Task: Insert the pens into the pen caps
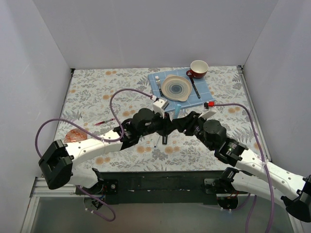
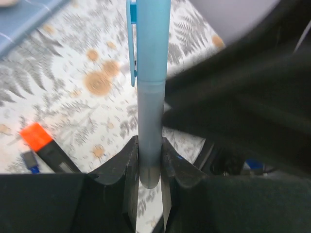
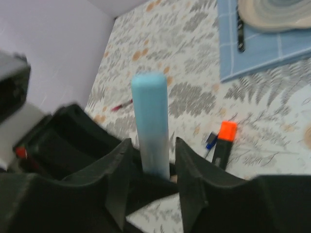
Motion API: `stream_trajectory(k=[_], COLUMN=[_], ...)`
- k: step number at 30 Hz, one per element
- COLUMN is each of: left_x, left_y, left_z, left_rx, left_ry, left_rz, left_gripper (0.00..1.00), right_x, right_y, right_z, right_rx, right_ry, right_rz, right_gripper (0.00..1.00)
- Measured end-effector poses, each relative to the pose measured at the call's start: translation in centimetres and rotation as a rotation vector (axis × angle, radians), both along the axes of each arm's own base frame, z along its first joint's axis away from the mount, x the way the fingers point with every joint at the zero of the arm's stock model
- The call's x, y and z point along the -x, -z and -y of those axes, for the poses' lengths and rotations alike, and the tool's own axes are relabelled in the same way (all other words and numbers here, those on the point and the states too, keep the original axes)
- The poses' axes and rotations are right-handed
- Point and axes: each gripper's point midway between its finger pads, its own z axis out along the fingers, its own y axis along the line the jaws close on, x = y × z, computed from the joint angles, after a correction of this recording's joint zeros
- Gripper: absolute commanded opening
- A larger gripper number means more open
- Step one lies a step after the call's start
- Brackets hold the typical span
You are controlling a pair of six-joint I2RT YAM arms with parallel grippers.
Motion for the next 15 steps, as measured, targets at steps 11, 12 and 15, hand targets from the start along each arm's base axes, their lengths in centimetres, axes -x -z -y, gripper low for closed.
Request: stream_trajectory(k=[11,12,15], left_x=[-1.3,-0.9,-0.2], left_y=[-6.7,-7.0,-7.4], left_z=[-3.9,-4.3,-5.3], left_rx=[0.180,0.192,0.206], left_ry=[-0.126,-0.125,-0.131], left_rz=[0.151,0.157,0.153], left_gripper=[0.00,0.00,0.00], right_x=[3.1,3.1,3.1], right_y=[-1.1,-1.7,-3.8], right_z=[-1.0,-1.0,-0.9], right_rx=[0.057,0.061,0.064], right_ry=[-0.160,-0.163,-0.167], right_rz=[0.013,0.027,0.068], right_gripper=[0.77,0.77,0.77])
